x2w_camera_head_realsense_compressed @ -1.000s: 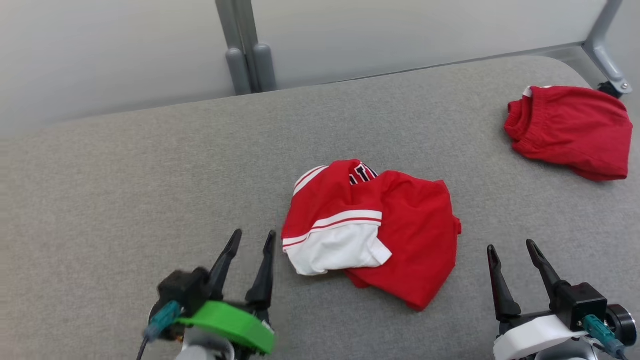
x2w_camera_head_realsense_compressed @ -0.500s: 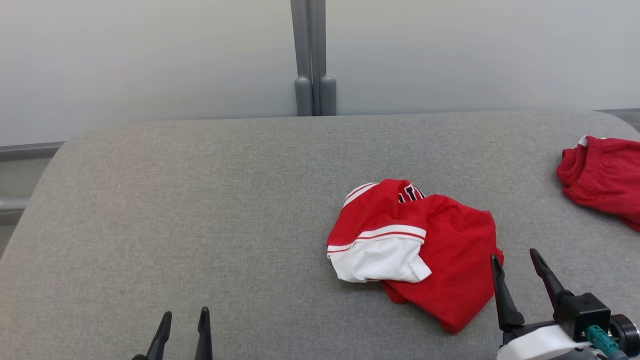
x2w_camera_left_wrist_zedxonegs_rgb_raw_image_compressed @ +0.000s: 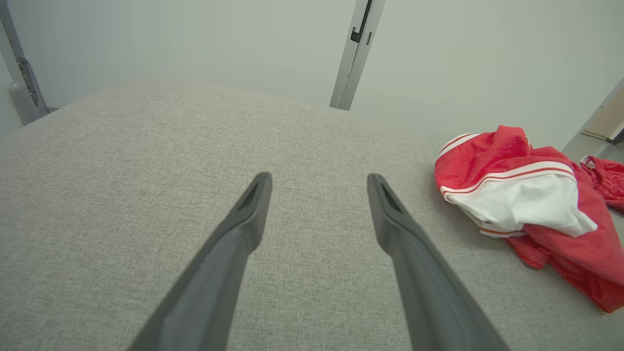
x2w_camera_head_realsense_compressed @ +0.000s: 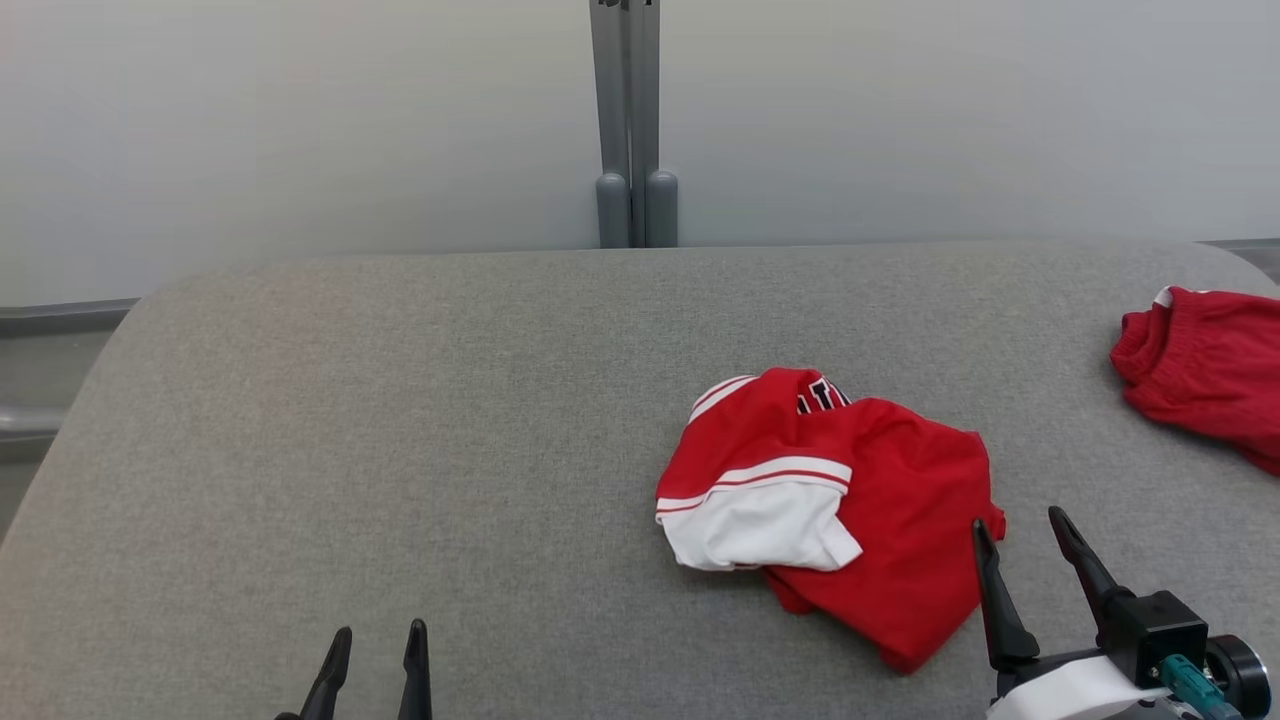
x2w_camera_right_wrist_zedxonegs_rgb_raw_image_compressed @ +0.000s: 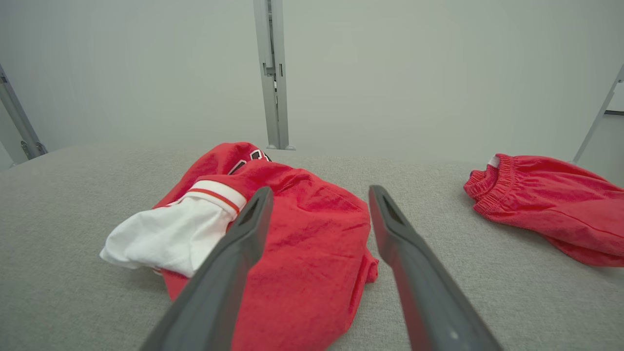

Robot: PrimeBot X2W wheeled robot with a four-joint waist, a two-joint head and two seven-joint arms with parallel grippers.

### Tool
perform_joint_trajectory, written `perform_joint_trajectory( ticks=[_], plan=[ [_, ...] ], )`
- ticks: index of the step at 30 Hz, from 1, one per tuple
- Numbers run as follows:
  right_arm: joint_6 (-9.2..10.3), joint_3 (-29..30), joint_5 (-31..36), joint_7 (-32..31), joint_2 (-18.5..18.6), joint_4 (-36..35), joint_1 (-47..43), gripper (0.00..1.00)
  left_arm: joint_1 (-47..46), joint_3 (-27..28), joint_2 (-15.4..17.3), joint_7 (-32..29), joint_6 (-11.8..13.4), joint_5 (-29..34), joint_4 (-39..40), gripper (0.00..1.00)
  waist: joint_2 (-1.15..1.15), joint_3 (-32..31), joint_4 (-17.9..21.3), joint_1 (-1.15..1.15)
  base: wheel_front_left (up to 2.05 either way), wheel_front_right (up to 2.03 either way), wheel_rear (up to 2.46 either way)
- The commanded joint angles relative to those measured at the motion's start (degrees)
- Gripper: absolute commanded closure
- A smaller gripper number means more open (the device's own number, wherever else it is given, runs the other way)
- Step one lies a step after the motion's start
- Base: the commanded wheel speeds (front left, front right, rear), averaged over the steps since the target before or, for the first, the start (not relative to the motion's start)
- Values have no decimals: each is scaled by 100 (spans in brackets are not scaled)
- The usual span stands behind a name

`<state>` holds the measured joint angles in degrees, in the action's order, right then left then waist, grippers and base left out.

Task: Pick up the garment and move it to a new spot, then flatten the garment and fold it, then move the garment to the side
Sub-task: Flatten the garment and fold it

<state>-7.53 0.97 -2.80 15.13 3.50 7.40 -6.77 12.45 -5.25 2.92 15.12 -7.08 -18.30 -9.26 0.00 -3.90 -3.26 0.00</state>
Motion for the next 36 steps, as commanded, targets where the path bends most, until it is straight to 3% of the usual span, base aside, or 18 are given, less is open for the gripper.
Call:
perform_joint_trajectory(
  ticks=[1, 8, 16, 23, 29, 32, 33, 34, 35, 36],
  plan=[
    [9, -8, 32, 1, 6, 14, 0, 0, -14, -10, 1, 1, -27, -12, 12, 0, 0, 21, 55, 0, 0, 0, 0],
    [8, -57, 36, 1, 59, -15, 125, 0, -525, -672, 1, 0, -42, -625, -201, 0, 0, 188, 308, 0, 0, 0, 0],
    [9, -158, 18, 1, 120, 39, 293, 0, -1661, -2010, 10, -694, 8, -2842, -1277, 0, 0, 495, 905, 0, 0, 0, 0],
    [9, -59, 13, 1, 145, 66, 311, 0, -2195, -2310, 12, -890, 73, -4216, -2028, 0, 0, 649, 1363, 0, 0, 0, 0],
    [9, -75, 5, 1, 127, 92, 335, 0, -2462, -2472, 13, -885, 54, -4750, -2488, 0, 0, 692, 1497, 0, 0, 0, 0],
    [8, -79, -1, 1, 118, 102, 377, 0, -2653, -2634, 11, -750, 6, -4707, -2653, 0, 0, 711, 1525, 0, 0, 0, 0],
    [9, -77, -2, 1, 117, 108, 380, 0, -2688, -2687, 12, -718, 0, -4752, -2659, 10, 0, 712, 1528, 0, 0, 0, 0],
    [9, -72, -2, 1, 120, 115, 374, 0, -2740, -2738, 12, -647, -16, -4806, -2636, 51, 0, 711, 1527, 0, 0, 0, 0],
    [9, -66, -3, 1, 124, 122, 369, 0, -2779, -2762, 12, -576, -32, -4838, -2616, 63, 0, 708, 1524, 0, 0, 0, 0],
    [9, -55, -5, 1, 130, 130, 363, 0, -2825, -2788, 12, -487, -43, -4854, -2591, 100, 0, 699, 1518, 0, 0, 0, 0]
  ],
)
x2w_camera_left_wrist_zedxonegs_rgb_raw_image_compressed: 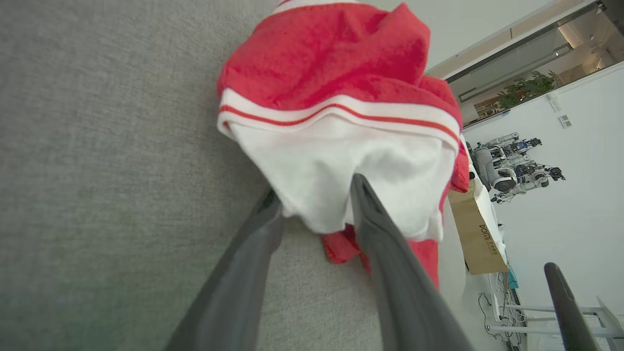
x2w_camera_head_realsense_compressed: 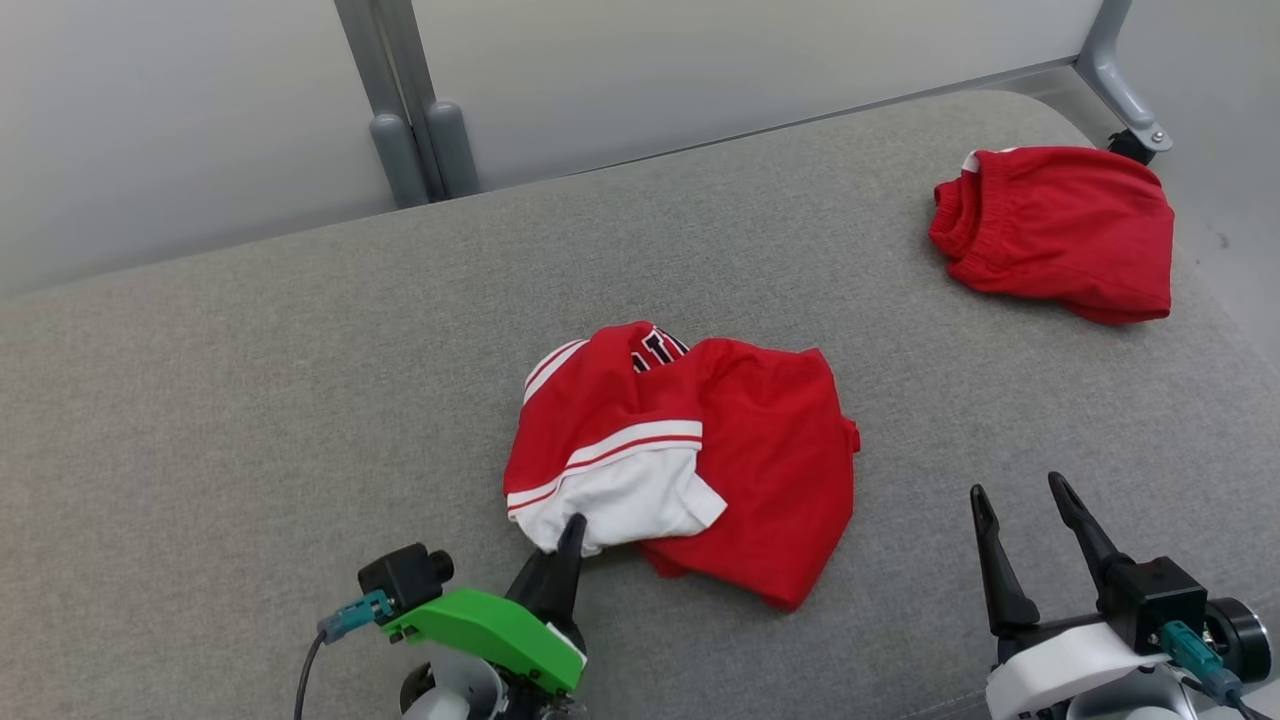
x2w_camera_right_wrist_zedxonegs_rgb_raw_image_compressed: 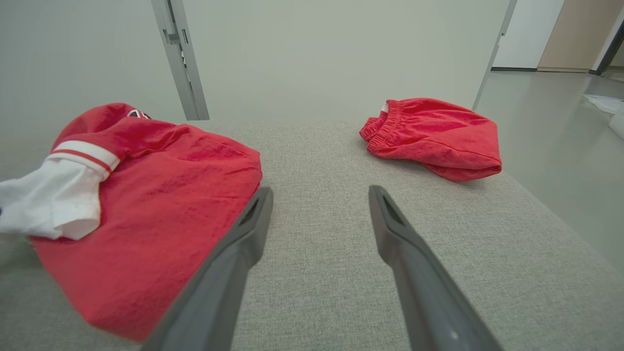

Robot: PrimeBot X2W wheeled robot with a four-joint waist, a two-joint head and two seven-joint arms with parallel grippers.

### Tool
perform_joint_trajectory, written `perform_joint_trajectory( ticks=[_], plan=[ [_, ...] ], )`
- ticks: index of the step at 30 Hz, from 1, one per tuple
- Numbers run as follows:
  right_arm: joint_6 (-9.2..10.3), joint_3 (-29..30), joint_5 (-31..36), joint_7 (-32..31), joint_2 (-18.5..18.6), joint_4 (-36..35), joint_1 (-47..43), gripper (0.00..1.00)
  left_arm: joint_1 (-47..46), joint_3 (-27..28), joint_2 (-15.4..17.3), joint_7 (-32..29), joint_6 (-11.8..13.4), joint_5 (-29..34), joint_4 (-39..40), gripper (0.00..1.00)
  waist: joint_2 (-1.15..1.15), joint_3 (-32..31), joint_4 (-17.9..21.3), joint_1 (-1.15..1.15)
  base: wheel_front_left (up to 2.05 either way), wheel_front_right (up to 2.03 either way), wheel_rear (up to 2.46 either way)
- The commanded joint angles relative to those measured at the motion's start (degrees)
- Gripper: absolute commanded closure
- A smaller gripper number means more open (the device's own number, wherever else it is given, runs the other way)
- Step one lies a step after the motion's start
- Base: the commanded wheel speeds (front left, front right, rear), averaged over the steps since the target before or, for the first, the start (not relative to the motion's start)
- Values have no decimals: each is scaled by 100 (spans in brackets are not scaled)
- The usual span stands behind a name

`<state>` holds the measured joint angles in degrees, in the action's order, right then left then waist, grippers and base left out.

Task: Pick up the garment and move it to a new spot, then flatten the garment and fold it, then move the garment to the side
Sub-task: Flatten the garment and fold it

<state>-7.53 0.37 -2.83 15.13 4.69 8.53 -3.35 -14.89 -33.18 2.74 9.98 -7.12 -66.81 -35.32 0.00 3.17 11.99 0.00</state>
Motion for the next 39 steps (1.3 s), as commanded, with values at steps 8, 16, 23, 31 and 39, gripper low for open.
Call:
perform_joint_trajectory(
  ticks=[8, 16, 23, 31, 39],
  plan=[
    [9, 88, -7, 1, 12, 69, -84, 0, -289, -191, 253, 385, -44, 5, 493, 100, 0, -112, -132, 0, 0, 0, 0],
    [9, 52, -33, 1, -37, 120, -127, 0, -660, 256, 802, 506, -42, 138, 1558, 100, 0, -276, -298, 0, 0, 0, 0],
    [9, 29, -63, 1, -80, 164, -165, 0, -1244, 615, 1469, 149, 70, 87, 2461, 100, 0, -435, -423, 0, 0, 0, 0],
    [9, -15, -80, 1, -120, 191, -141, 0, -1987, 1036, 2192, -490, 431, 45, 3223, 100, 0, -546, -459, 0, 0, 0, 0],
    [9, -59, -113, 1, -143, 206, -78, 0, -2333, 1139, 2473, -723, 596, 156, 3414, 100, 0, -566, -385, 0, 0, 0, 0]
  ],
)
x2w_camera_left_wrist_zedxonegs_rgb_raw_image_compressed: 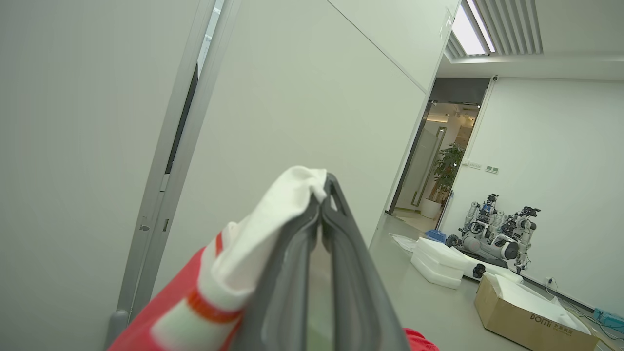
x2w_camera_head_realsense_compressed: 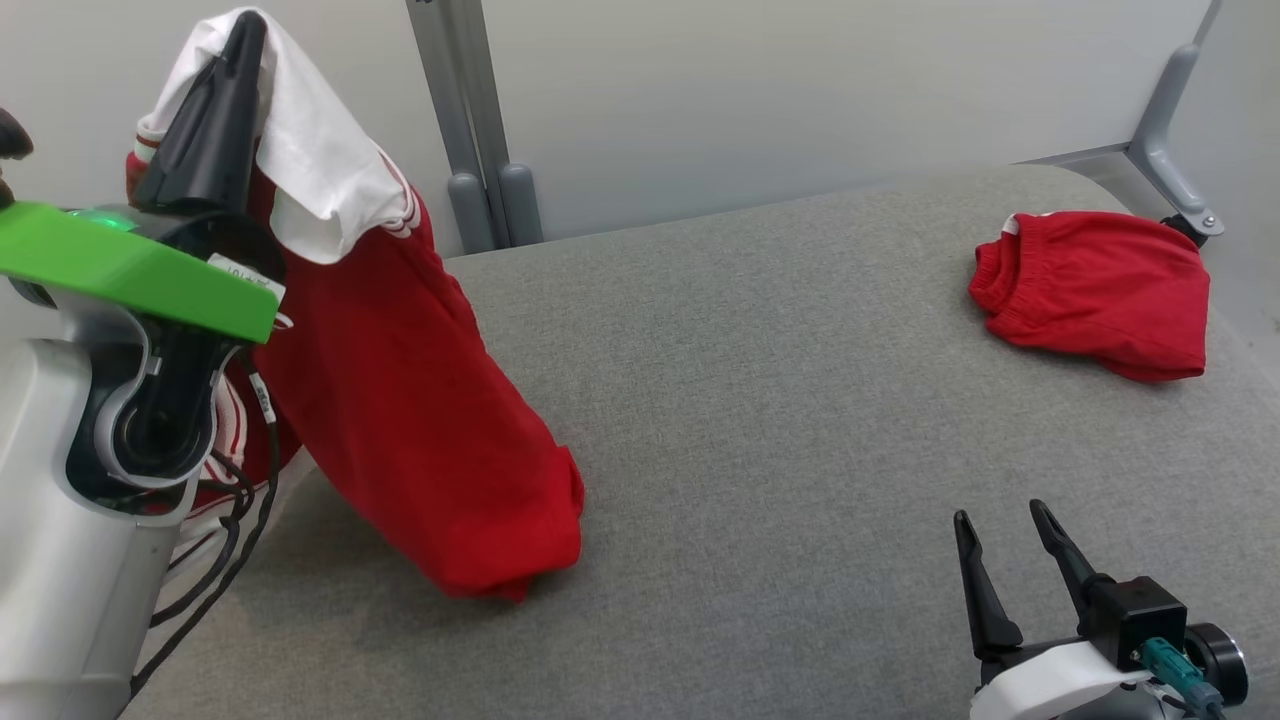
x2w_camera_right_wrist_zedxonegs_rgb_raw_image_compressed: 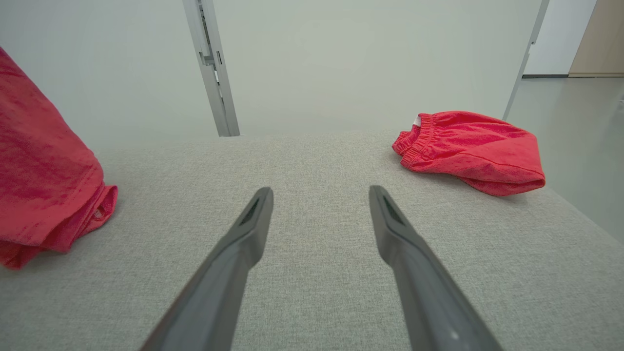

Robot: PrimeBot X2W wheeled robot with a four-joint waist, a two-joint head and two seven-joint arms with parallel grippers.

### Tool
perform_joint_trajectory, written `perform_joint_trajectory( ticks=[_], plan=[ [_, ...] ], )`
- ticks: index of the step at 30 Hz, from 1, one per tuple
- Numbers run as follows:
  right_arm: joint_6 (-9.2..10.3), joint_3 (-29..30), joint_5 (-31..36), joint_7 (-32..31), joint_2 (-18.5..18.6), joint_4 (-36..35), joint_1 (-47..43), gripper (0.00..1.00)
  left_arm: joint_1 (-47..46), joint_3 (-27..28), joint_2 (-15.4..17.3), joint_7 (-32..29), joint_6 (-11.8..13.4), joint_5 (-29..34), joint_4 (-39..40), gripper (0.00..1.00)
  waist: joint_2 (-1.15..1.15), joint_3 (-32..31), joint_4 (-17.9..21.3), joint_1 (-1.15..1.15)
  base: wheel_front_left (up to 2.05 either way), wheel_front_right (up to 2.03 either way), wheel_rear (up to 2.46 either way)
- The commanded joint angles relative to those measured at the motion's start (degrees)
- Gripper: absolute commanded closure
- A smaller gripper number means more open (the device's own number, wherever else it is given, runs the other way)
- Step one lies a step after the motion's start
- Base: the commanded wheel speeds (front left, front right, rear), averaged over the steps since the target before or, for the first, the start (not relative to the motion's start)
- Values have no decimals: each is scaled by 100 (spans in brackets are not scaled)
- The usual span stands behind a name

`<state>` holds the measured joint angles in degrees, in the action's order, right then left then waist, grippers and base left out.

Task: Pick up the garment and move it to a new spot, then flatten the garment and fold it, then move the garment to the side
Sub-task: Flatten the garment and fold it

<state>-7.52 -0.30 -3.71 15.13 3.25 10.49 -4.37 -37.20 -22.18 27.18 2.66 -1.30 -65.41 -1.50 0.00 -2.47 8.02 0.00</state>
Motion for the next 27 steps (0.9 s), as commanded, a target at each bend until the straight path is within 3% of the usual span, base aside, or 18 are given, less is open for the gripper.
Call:
perform_joint_trajectory(
  ticks=[1, 6, 11, 19, 23, 24, 25, 27],
  plan=[
    [7, 8, -27, 1, -3, 9, 28, 0, -140, 45, 38, 0, 14, 19, 57, 100, 0, -2, 23, 0, 0, 0, 0],
    [8, -1, -19, 1, -8, 14, 38, 0, -378, 22, 39, -56, 78, 98, 144, 100, 0, 15, 60, 0, 0, 0, 0],
    [8, -40, 3, 1, -15, 20, 124, 0, -537, -202, -275, 15, 289, 333, 46, 100, 0, 79, 127, 0, 0, 0, 0],
    [8, -272, -63, 1, -25, 80, 252, 0, -108, -1215, -1480, 713, 689, 1073, -1039, 100, 0, 255, 381, 0, 0, 0, 0],
    [8, -339, -69, 1, -24, 125, 320, 0, 38, -1407, -2139, 1042, 607, 999, -1839, 100, 0, 331, 616, 0, 0, 0, 0],
    [8, -334, -59, 1, -23, 125, 336, 0, 54, -1457, -2238, 1098, 556, 990, -2026, 94, 0, 350, 672, 0, 0, 0, 0],
    [7, -332, -56, 1, -23, 125, 347, 0, 51, -1550, -2306, 1122, 498, 993, -2162, 78, 0, 365, 712, 0, 0, 0, 0],
    [7, -356, -47, 1, 2, 160, 360, 0, 41, -1748, -2390, 1172, 308, 866, -2365, 62, 0, 393, 809, 0, 0, 0, 0]
  ],
)
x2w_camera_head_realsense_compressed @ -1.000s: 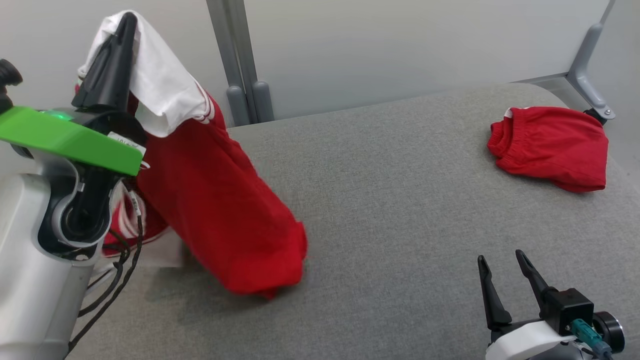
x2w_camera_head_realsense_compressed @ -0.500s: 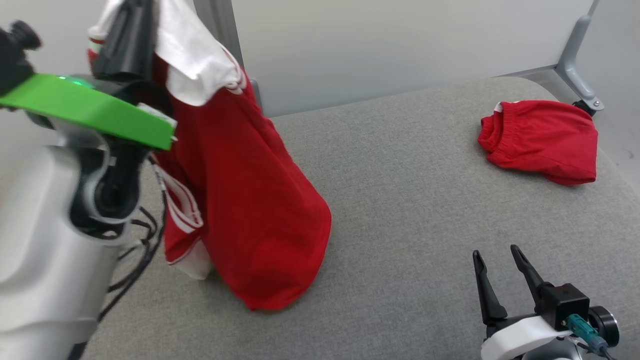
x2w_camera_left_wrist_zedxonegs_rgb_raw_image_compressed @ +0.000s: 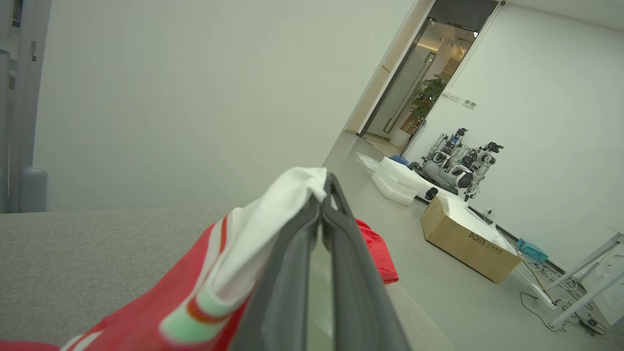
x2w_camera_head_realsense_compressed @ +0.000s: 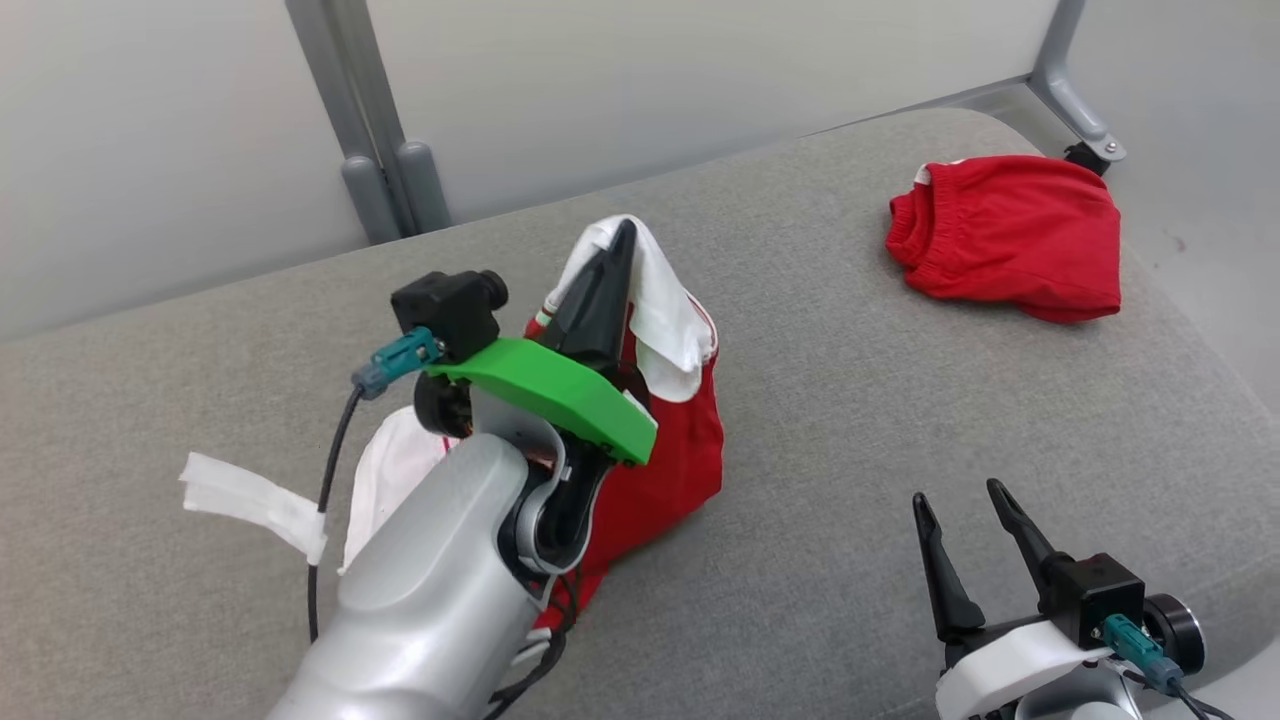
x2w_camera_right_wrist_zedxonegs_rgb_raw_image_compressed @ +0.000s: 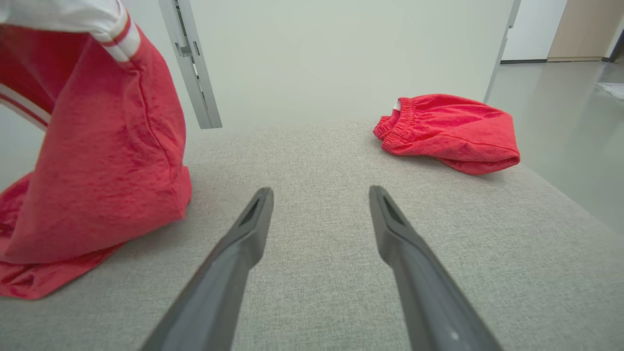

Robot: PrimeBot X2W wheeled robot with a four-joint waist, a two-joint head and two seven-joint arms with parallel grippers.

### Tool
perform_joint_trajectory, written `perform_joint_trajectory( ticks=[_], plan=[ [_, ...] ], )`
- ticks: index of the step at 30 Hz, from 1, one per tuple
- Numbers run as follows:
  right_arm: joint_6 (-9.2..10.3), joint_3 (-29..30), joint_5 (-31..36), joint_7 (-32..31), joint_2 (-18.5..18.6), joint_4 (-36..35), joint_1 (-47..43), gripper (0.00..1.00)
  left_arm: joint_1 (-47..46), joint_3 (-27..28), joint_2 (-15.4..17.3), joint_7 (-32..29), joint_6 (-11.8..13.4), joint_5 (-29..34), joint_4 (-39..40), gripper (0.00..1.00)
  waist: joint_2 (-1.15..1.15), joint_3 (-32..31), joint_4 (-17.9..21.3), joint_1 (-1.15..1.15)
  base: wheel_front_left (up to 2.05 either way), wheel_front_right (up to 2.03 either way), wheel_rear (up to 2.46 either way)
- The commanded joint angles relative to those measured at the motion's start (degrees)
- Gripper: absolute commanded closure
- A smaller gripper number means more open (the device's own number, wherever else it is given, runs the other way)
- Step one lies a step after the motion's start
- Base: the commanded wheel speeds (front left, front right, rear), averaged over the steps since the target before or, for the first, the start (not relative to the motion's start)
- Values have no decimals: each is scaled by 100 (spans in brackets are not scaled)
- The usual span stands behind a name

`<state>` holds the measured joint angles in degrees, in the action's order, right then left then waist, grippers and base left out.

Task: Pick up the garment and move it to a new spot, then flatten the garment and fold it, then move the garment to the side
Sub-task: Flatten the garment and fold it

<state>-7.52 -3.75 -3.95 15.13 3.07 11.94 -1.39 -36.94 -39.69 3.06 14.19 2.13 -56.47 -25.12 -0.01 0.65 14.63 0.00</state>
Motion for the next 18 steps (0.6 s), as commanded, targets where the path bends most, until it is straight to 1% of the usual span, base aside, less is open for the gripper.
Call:
perform_joint_trajectory(
  ticks=[1, 2, 5, 7, 10, 13, 16, 18],
  plan=[
    [8, -3, -26, 1, 29, 24, 74, 0, 26, -145, -2, 43, -159, -179, -44, 38, 1, 96, 195, 0, 0, 0, 0],
    [8, -12, -28, 1, 35, 37, 85, 0, 53, -319, -14, 58, -250, -407, 8, 0, 1, 105, 243, 0, 0, 0, 0],
    [8, -6, -60, 1, 30, 69, 95, 0, 82, -1049, 0, -46, -401, -900, -11, 0, 1, 129, 344, 0, 0, 0, 0],
    [8, -10, -73, 1, 22, 72, 80, 0, 114, -1356, 17, -96, -377, -1153, -95, 0, 1, 130, 384, 0, 0, 0, 0],
    [8, 37, -108, 1, 14, 61, -20, 0, 199, -1698, 4, -144, -384, -1309, -265, 0, 1, 121, 377, 0, 0, 0, 0],
    [8, 131, -101, 1, 3, 35, -130, 0, 310, -1959, 24, -231, -406, -1163, -449, 0, 1, 110, 272, 0, 0, 0, 0],
    [8, 209, -79, 1, -3, 12, -210, 0, 473, -2189, 204, -245, -407, -971, -485, 0, 1, 96, 124, 0, 0, 0, 0],
    [7, 217, -76, 1, -6, 0, -230, 0, 582, -2228, 364, -166, -315, -843, -413, 0, 1, 85, 32, 0, 0, 0, 0]
  ],
)
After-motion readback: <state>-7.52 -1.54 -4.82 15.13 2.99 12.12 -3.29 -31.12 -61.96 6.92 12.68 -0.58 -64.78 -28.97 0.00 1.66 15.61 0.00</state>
